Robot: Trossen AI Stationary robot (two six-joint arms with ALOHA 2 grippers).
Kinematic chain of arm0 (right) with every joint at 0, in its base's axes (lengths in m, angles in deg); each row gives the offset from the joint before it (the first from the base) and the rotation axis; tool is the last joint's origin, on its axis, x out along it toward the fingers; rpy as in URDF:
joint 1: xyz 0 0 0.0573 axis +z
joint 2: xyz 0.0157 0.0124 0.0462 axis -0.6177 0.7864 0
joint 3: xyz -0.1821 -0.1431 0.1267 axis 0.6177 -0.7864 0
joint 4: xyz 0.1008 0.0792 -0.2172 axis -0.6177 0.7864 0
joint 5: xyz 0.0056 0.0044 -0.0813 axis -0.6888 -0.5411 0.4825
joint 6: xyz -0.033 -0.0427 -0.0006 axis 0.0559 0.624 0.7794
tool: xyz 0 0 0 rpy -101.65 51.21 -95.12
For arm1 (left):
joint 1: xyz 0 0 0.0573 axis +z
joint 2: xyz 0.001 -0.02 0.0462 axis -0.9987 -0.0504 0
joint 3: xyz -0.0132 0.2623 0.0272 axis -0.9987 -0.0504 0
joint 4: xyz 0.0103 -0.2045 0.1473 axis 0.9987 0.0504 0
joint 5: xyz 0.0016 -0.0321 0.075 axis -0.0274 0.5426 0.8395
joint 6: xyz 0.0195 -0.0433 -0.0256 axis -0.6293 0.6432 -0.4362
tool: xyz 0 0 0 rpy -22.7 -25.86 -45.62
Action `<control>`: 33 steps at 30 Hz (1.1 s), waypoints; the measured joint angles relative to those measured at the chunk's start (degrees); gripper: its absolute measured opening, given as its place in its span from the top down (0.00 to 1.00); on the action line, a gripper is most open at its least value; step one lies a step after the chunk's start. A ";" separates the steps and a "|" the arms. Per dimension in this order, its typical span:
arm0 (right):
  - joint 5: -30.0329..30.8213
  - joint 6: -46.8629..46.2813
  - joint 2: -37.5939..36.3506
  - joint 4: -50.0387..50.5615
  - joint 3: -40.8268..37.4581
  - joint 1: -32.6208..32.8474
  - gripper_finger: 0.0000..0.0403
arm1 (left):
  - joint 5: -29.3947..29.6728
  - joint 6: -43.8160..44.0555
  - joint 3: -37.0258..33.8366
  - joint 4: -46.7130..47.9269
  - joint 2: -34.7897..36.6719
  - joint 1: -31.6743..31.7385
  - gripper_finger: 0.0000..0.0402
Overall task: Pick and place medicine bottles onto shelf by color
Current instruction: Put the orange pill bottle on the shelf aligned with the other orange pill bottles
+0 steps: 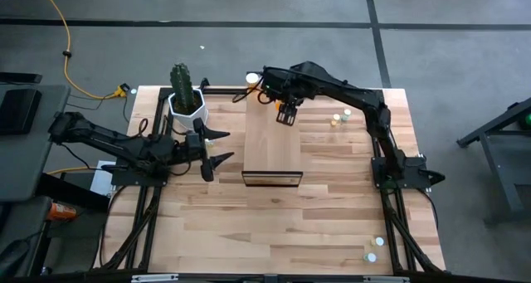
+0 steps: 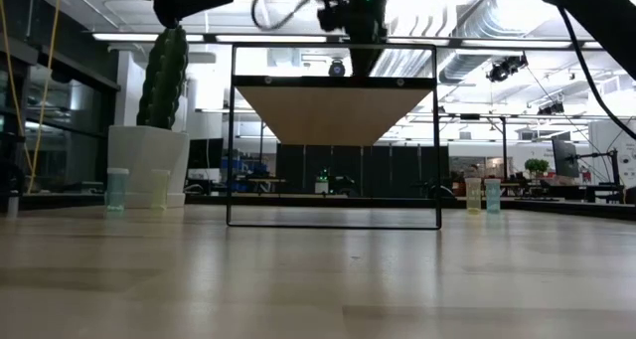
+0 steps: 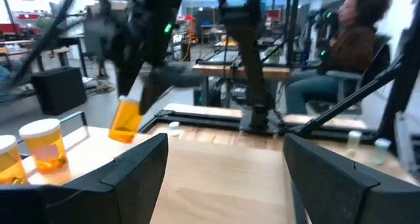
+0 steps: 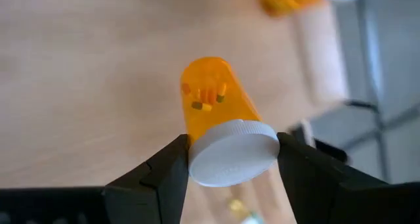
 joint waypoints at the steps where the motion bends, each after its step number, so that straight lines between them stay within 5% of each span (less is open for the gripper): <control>1: -2.23 0.52 -0.88 -1.08 -0.65 0.63 0.52 | 1.51 -0.62 -0.02 -0.01 0.00 -0.04 0.27; 7: -9.04 -0.11 -3.39 -2.78 -0.62 6.44 0.52 | 11.13 -2.48 0.00 1.75 0.04 0.03 0.27; 11: -11.27 -0.26 -4.01 -5.97 -0.62 10.71 0.52 | 11.12 -0.88 0.03 0.22 -2.06 1.25 0.35; 21: -12.75 0.80 -3.99 -11.77 -0.62 16.91 0.52 | 8.47 -0.52 -0.02 -12.31 -10.93 4.16 0.96; 33: -12.58 1.18 -3.99 -16.05 -0.79 16.92 0.52 | 0.22 1.60 0.02 -19.54 -14.50 4.18 1.00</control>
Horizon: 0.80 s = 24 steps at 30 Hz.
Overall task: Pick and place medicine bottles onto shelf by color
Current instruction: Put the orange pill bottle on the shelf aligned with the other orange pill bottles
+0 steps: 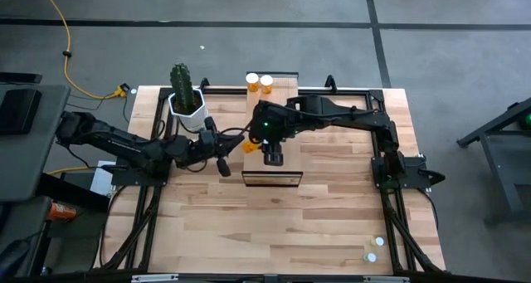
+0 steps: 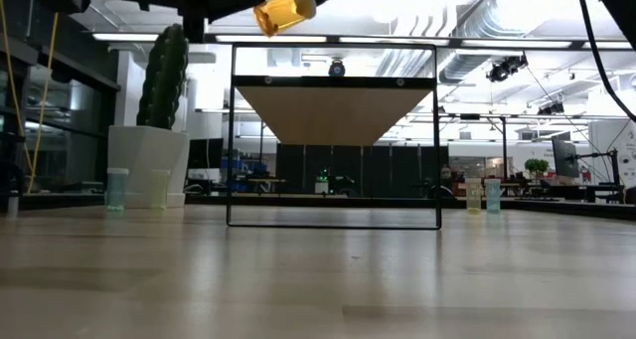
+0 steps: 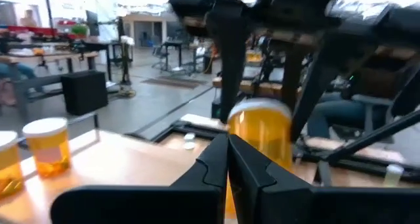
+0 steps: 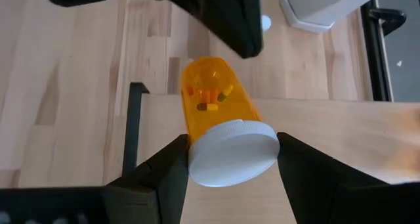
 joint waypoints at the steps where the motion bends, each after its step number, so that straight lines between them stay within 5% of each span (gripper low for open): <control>1: 0.00 0.02 0.00 -0.32 0.00 0.00 0.52 | -0.71 0.00 0.00 -0.11 -0.01 0.00 1.00; 24: 2.10 1.60 0.05 -2.02 -0.04 0.00 0.52 | -2.28 1.17 0.00 1.23 -1.01 0.34 1.00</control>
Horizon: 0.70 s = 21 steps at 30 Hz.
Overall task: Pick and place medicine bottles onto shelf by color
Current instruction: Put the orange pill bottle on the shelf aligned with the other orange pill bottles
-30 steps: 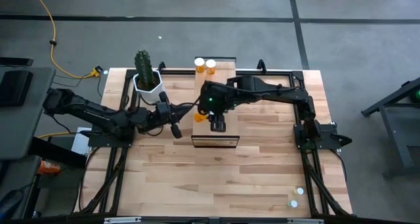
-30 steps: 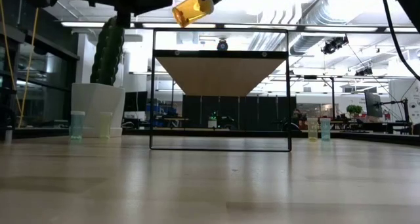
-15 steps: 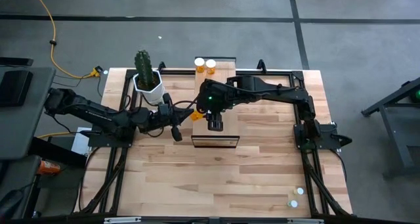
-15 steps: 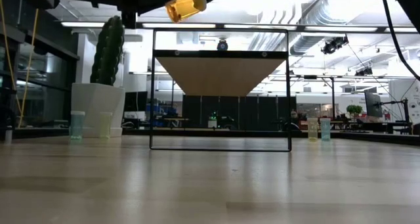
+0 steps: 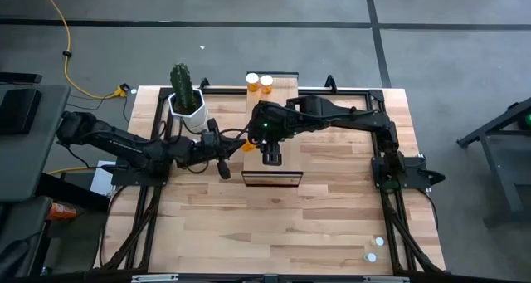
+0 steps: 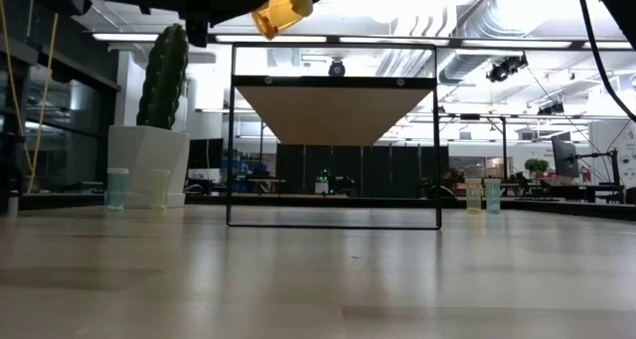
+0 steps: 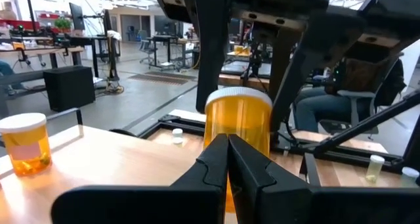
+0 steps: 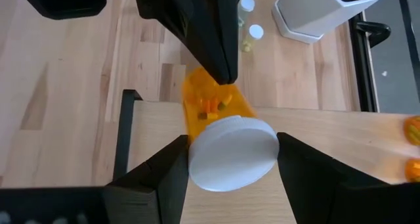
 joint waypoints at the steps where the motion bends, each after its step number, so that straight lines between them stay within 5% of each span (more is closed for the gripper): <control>1: 0.00 0.00 0.01 -0.08 0.00 0.00 0.52 | -0.31 0.46 0.00 0.01 -0.16 0.31 1.00; 12: 0.98 1.17 0.04 -1.15 0.13 -0.07 0.52 | -4.79 4.05 0.00 -0.17 -3.13 4.32 1.00; 21: 9.82 4.65 0.04 4.01 0.20 -4.50 0.52 | 5.55 1.23 -0.02 13.71 9.97 2.39 1.00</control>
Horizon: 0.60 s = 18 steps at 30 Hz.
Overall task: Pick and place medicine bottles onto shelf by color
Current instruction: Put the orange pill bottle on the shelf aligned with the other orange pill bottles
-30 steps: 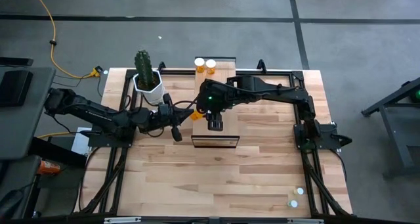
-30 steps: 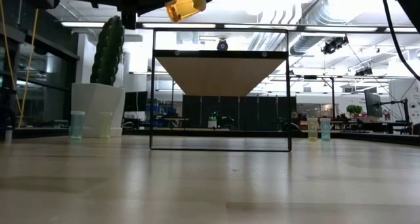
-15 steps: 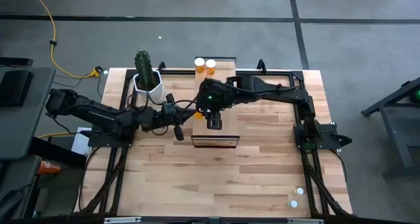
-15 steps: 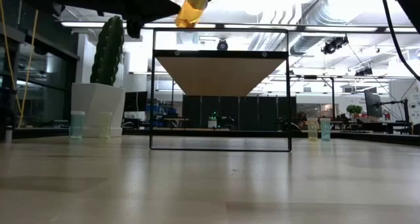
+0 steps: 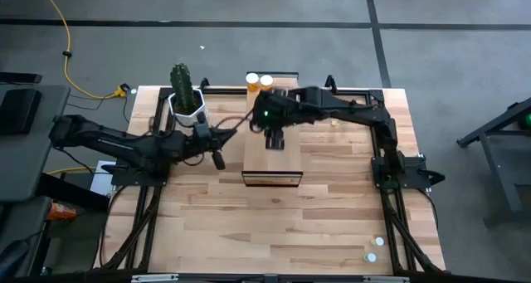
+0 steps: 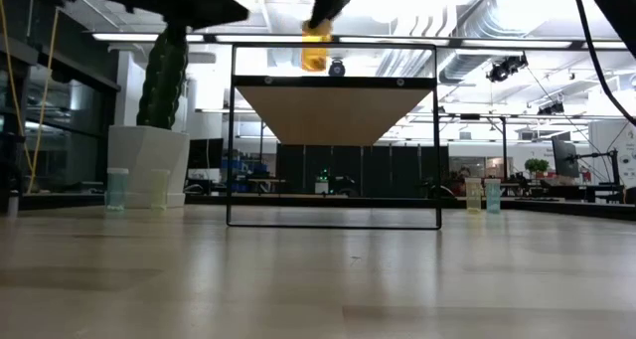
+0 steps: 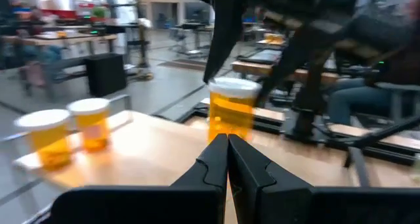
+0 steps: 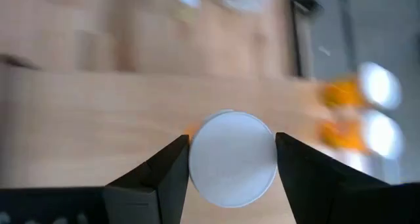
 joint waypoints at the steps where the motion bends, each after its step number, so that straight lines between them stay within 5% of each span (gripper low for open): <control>1: 2.13 0.40 0.00 0.45 -0.02 -1.13 0.52 | 1.07 0.02 0.00 1.93 1.81 -0.46 1.00; 10: 3.98 -1.36 0.23 -0.67 -0.11 -16.45 0.52 | 1.81 1.04 0.00 9.75 9.50 -5.25 1.00; 15: -3.81 -5.16 0.55 -4.07 -0.15 -22.26 0.52 | 1.77 1.04 0.00 9.08 9.52 -5.94 1.00; 18: -3.06 -5.17 1.02 -4.56 -0.15 -22.64 0.52 | 1.77 1.04 0.00 8.88 9.52 -5.90 1.00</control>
